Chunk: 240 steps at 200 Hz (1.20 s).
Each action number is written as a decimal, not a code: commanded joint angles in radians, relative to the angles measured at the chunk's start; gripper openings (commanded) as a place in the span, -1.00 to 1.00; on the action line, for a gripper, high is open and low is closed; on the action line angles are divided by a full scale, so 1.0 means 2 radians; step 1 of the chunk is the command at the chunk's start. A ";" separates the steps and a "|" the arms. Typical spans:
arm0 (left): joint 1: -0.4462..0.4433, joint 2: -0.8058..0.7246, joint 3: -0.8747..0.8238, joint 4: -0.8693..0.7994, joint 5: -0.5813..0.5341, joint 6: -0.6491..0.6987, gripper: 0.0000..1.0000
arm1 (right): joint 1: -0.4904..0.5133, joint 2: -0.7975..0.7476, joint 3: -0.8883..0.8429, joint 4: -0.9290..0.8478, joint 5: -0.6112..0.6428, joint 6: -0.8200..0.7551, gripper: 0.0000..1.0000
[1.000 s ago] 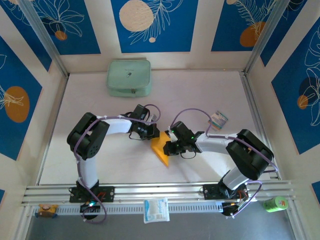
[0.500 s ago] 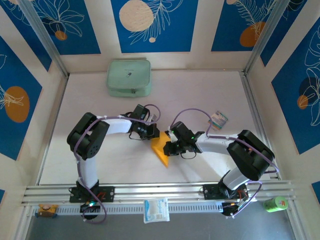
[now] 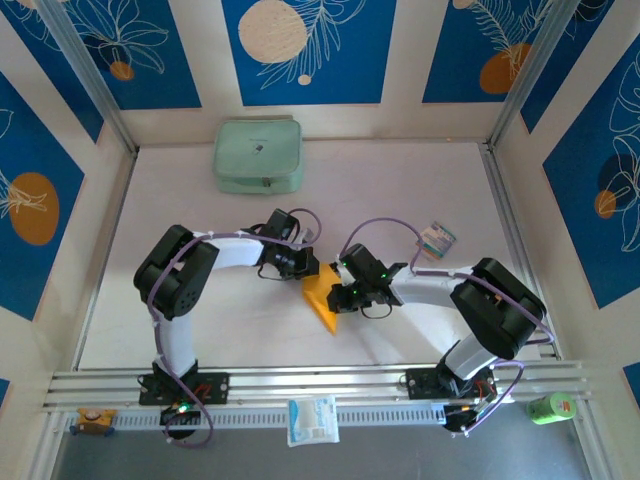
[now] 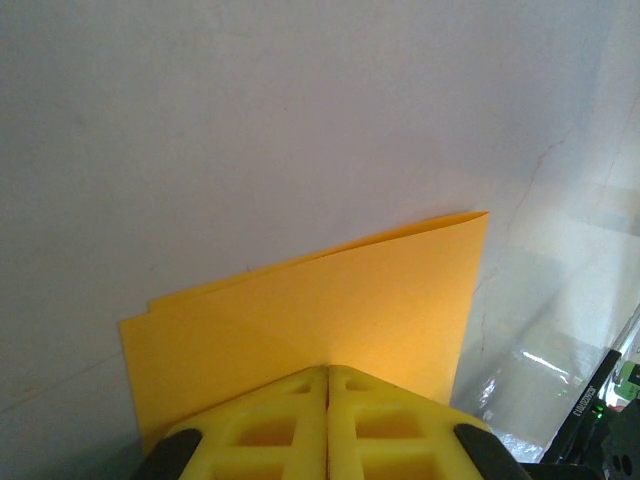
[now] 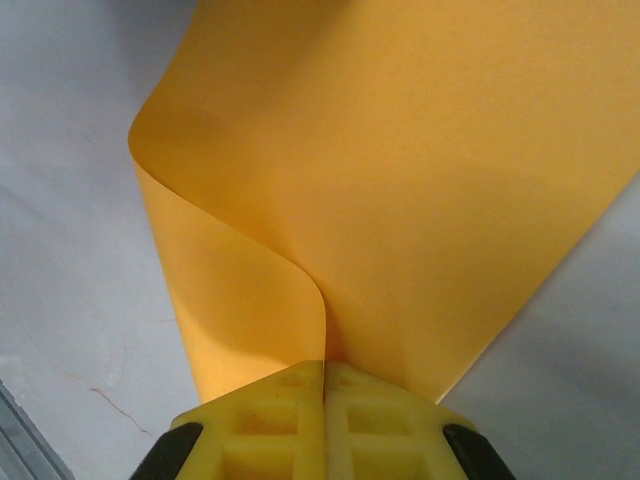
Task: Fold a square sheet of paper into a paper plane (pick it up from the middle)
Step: Third fold the triangle at the center of the table.
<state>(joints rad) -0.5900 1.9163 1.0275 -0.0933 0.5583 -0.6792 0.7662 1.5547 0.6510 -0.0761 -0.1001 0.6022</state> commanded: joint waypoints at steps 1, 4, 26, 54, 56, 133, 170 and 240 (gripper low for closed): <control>0.000 0.002 -0.011 -0.013 -0.005 0.000 -0.82 | 0.003 0.005 0.010 -0.016 0.006 -0.007 -0.94; 0.000 0.002 -0.011 -0.014 -0.004 0.000 -0.82 | 0.003 0.005 0.010 -0.016 0.006 -0.007 -0.94; 0.000 0.003 -0.011 -0.013 -0.005 -0.001 -0.82 | 0.003 0.006 0.013 -0.018 0.008 -0.006 -0.94; 0.000 0.002 -0.012 -0.012 -0.004 -0.001 -0.82 | 0.003 0.004 0.014 -0.020 0.011 -0.007 -0.94; 0.000 0.002 -0.011 -0.012 -0.004 -0.002 -0.82 | 0.003 0.004 0.014 -0.020 0.011 -0.007 -0.94; 0.000 0.002 -0.012 -0.012 -0.004 -0.002 -0.82 | 0.003 0.008 0.013 -0.019 0.007 -0.006 -0.94; 0.000 0.002 -0.010 -0.012 -0.004 -0.001 -0.83 | 0.004 0.012 0.007 -0.018 0.009 -0.003 -0.94; 0.002 -0.014 0.019 -0.045 -0.009 0.019 -0.73 | 0.004 0.018 0.004 -0.014 0.009 -0.002 -0.94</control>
<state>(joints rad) -0.5900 1.9160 1.0309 -0.0986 0.5579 -0.6777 0.7666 1.5600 0.6601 -0.0902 -0.0864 0.6025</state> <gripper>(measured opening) 0.120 0.053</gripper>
